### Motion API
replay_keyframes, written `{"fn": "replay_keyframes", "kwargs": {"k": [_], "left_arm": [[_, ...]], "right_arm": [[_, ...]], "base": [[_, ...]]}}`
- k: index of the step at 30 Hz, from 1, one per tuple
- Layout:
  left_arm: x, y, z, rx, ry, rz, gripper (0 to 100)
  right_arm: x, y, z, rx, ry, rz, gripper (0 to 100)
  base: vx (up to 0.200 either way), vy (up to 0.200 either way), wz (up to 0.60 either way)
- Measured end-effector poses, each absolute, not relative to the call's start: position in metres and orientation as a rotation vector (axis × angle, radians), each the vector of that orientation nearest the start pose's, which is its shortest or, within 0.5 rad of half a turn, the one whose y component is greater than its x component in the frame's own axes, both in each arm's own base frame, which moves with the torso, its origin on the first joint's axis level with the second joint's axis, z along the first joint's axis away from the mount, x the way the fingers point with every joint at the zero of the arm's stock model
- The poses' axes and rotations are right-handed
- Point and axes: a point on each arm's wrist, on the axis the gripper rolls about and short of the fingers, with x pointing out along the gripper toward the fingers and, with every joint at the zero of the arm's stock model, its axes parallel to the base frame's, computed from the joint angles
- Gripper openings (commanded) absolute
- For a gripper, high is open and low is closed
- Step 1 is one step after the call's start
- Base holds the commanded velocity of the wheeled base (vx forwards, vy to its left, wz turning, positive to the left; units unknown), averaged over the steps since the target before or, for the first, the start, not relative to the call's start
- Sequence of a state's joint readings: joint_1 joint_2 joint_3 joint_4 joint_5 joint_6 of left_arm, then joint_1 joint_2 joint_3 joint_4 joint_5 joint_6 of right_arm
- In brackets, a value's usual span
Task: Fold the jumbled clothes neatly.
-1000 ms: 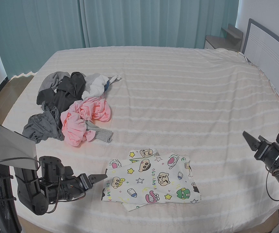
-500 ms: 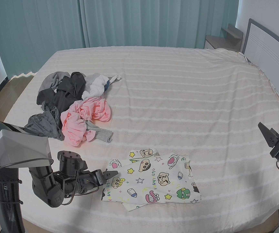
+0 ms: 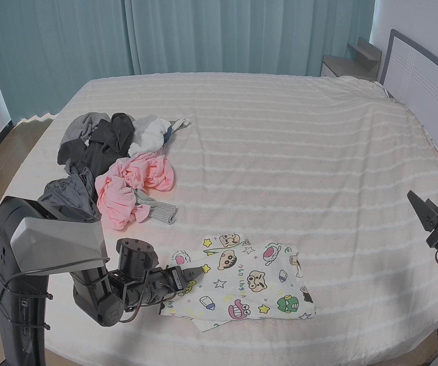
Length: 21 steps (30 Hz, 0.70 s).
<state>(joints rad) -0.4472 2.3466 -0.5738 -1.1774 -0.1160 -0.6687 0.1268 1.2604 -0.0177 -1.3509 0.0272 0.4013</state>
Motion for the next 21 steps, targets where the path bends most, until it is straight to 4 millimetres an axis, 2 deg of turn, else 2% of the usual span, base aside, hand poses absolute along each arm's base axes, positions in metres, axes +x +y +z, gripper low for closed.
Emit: {"fn": "replay_keyframes", "kwargs": {"k": [3,4,11,21], "left_arm": [[0.3,-0.154,-0.033,-0.53,0.757,-0.342,100],[0.299,-0.156,-0.034,-0.528,0.762,-0.35,0],[0.297,-0.161,-0.038,-0.523,0.777,-0.363,0],[0.291,-0.155,-0.04,-0.52,0.793,-0.344,0]], "right_arm": [[0.137,0.018,0.156,0.405,-0.076,0.175,100],[0.137,0.018,0.156,0.405,-0.077,0.176,100],[0.137,0.018,0.156,0.405,-0.077,0.175,100],[0.137,0.018,0.156,0.407,-0.077,0.176,100]], "base": [[0.0,0.0,0.0],[0.0,0.0,0.0],[0.0,0.0,0.0],[0.0,0.0,0.0]]}}
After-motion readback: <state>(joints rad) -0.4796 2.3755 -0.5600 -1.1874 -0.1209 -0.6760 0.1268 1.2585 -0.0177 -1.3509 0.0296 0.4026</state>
